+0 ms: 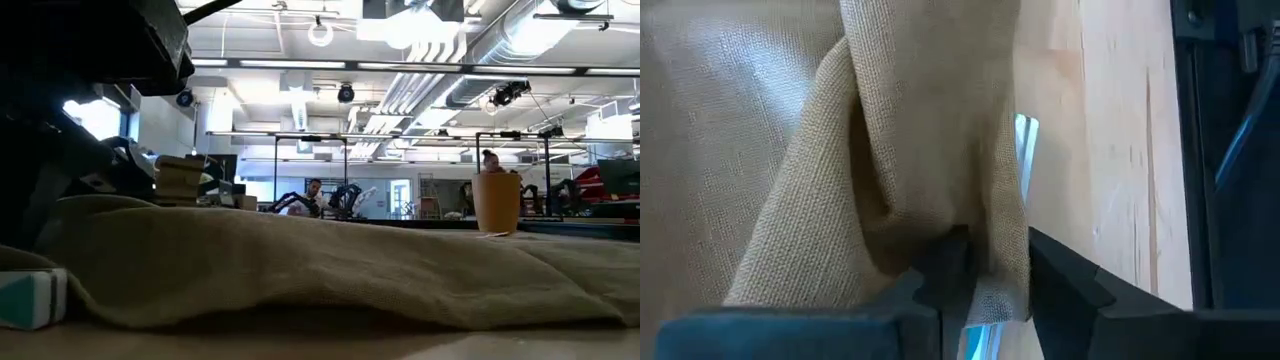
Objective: Set table place
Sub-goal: Fold the brown table napkin
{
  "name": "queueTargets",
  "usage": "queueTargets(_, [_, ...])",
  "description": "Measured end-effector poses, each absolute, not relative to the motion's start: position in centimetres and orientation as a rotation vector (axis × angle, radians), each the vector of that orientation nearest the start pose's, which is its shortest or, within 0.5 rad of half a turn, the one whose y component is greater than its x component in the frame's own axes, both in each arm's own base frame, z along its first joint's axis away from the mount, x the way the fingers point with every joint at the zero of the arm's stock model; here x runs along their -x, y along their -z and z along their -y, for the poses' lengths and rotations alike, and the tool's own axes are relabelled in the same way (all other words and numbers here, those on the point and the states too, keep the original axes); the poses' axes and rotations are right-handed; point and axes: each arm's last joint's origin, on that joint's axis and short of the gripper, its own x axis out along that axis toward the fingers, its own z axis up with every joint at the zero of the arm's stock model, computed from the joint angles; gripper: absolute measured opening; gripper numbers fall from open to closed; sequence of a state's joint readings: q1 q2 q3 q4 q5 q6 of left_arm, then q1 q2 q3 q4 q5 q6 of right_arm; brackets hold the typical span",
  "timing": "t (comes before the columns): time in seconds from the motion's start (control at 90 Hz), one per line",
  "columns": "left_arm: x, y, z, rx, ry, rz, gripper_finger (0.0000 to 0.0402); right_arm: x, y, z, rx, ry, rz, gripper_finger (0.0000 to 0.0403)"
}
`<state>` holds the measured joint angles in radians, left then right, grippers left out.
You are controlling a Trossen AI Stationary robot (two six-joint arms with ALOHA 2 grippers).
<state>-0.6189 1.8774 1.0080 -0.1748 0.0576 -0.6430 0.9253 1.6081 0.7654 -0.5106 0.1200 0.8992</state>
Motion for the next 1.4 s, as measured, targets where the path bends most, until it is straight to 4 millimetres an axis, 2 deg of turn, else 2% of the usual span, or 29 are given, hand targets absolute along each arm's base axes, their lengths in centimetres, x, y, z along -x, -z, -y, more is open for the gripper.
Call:
queueTargets(0.167, [-28.6,-12.4,20.6,0.273,0.277,-1.165,0.0125,-15.8,-13.0,-20.4,-0.064,-0.086,-1.342,0.0159])
queueTargets(0.322, [-28.6,-12.4,20.6,0.273,0.282,-1.171,0.0128,-15.8,-13.0,-20.5,-0.042,-0.106,-1.339,0.0159])
queueTargets(0.7, [-28.9,-12.8,20.1,0.264,0.277,-1.185,0.0088,-15.8,-13.0,-20.5,-0.029,-0.116,-1.339,0.0157])
queueTargets(1.044, [-28.5,-13.7,19.5,0.251,0.255,-1.196,0.0006,-15.8,-13.0,-20.4,-0.003,-0.131,-1.34,0.0155])
queueTargets(1.4, [-28.6,-13.7,19.5,0.258,0.253,-1.192,0.0001,-15.5,-13.2,-20.7,-0.054,-0.189,-1.392,0.0155])
